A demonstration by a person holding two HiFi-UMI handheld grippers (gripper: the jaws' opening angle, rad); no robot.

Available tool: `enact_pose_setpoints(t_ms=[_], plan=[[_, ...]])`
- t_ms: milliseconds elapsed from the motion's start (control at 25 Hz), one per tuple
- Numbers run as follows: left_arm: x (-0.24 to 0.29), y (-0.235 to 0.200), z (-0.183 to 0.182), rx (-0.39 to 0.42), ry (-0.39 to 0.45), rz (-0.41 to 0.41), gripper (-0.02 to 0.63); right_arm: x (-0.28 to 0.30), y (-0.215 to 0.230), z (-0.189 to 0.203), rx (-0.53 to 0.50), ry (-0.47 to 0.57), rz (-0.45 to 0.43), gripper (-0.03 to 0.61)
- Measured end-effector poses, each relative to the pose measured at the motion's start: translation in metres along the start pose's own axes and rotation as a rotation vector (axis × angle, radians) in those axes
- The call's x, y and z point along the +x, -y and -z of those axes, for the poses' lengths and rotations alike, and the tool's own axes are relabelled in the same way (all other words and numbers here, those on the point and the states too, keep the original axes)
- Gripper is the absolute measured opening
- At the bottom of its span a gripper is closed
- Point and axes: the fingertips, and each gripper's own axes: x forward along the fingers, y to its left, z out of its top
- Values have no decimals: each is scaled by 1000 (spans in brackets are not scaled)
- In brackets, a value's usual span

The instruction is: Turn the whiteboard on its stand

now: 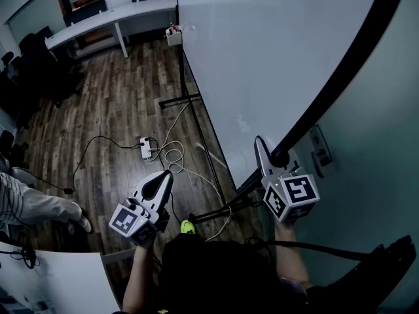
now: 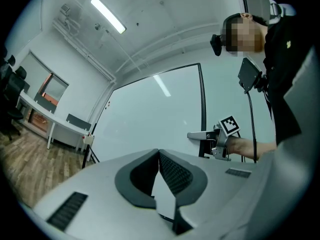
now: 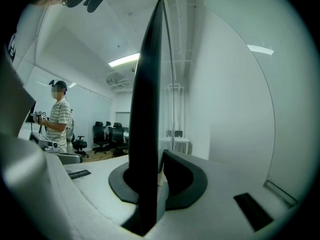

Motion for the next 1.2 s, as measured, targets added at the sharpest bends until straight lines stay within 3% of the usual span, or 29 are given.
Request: enact_pose_setpoints(t_ms=[640, 800, 920, 1200], plan=[[21, 9, -6, 19, -24, 29, -6, 5, 0, -4, 4, 37, -25, 66], [21, 29, -5, 32, -24, 27, -6, 5, -2, -2, -40, 55, -50, 78], [18, 50, -4, 35, -18, 22, -6, -1, -5, -1, -50, 46, -79, 132], [4, 103, 5, 27, -26, 6, -6, -47, -11, 2, -46, 42, -129, 156]])
